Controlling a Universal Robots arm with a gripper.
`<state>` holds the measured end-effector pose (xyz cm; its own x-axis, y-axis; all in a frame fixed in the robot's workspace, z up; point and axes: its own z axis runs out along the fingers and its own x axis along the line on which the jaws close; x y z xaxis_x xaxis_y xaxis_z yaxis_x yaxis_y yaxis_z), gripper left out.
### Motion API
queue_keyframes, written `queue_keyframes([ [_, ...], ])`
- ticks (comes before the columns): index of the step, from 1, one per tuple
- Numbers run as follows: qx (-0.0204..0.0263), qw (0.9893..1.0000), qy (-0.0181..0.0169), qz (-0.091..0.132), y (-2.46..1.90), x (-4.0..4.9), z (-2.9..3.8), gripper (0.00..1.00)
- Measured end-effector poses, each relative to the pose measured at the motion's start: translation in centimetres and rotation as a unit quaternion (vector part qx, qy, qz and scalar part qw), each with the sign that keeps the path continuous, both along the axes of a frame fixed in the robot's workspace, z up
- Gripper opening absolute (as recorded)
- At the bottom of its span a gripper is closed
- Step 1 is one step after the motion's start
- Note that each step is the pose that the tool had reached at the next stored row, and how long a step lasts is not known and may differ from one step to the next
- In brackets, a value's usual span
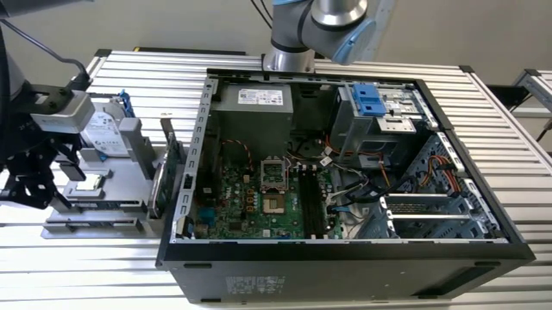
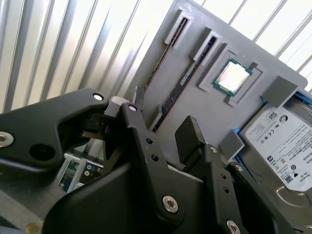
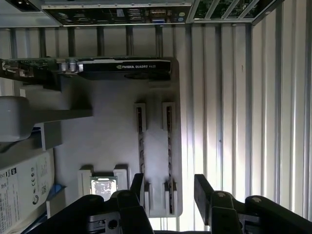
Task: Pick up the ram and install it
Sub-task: 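Pick up the ram and move it above insertion slot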
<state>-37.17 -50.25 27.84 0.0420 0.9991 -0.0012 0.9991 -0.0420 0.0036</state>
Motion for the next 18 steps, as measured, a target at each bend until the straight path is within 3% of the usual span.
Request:
queue_keyframes([
  [18,-0.0001,1.0000,0.0000,0.000,0.00,0.00,-1.30,1.00],
])
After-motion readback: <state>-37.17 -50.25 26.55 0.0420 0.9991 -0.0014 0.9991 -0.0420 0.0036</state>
